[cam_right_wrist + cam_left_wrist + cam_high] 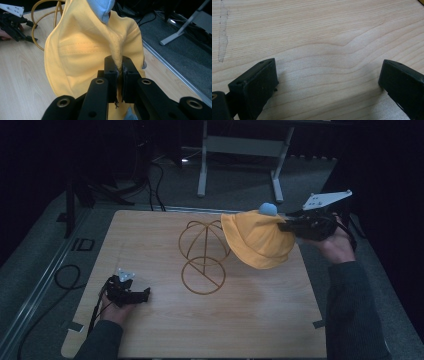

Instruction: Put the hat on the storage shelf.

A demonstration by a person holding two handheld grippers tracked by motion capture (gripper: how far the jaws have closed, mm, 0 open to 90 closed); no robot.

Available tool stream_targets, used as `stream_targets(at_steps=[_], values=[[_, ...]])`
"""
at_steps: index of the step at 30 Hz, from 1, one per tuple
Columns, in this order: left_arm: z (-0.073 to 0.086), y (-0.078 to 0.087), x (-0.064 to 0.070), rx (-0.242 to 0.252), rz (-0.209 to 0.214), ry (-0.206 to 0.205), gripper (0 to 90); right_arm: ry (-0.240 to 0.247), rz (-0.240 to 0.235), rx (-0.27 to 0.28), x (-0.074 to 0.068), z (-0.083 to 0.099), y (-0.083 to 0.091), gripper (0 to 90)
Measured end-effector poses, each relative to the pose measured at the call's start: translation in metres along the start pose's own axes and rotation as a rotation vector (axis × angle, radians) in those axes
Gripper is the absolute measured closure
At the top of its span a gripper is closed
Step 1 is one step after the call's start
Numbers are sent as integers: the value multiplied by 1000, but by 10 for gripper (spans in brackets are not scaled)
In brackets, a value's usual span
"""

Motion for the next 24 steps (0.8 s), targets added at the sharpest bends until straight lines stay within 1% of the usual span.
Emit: stream_targets(at_steps=[7, 24], values=[[0, 0, 0, 0, 0, 0, 22, 3, -12, 13, -4, -8, -4, 851], [0, 0, 0, 0, 1, -1, 22, 38, -35, 27, -14, -29, -19, 851]])
Point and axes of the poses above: each handheld gripper's, and its own axes: y roughly backward along the jaws, z roughly out of its underside, x roughly to its right, the point moved 1 cm from there along -y, roughly forward along the jaws, and after that the axes turned 5 degrees about x, right-handed, at the moved point
